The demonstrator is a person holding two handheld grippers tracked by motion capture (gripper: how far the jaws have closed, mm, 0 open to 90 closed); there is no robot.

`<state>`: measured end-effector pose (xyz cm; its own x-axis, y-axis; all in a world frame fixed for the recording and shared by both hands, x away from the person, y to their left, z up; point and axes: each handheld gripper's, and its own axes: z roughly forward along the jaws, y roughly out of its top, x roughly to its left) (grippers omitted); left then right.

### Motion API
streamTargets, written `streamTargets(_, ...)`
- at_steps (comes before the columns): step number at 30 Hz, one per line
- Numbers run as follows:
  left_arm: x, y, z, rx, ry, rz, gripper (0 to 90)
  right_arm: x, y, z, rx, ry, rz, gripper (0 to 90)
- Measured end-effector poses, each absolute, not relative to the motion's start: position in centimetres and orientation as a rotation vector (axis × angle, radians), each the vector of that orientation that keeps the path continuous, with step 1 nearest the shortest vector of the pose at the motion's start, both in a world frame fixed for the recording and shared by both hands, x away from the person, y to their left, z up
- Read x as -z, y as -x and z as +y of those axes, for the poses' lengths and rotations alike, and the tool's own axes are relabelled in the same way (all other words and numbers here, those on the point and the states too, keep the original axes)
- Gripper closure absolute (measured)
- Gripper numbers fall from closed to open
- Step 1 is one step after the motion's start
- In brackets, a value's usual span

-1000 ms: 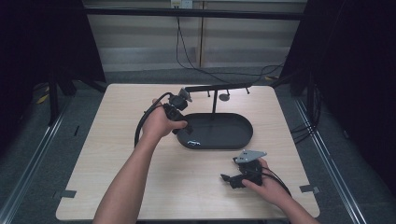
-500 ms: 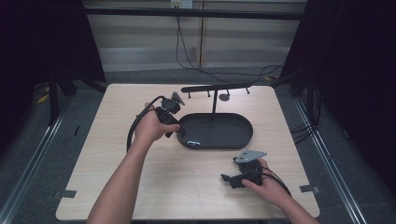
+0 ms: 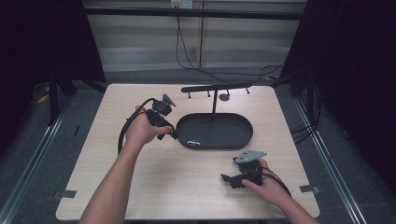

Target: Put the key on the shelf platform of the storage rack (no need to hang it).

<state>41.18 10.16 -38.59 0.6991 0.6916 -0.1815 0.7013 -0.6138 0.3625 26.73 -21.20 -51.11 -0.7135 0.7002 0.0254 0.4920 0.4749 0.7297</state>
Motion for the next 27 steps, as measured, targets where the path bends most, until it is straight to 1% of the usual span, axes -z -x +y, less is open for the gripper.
streamTargets(27,40.1,-39.8,13.3,0.017,-2.497,1.096,31.9,51.1,-26.7,-21.2,-1.076,-1.022,2.448,16.4)
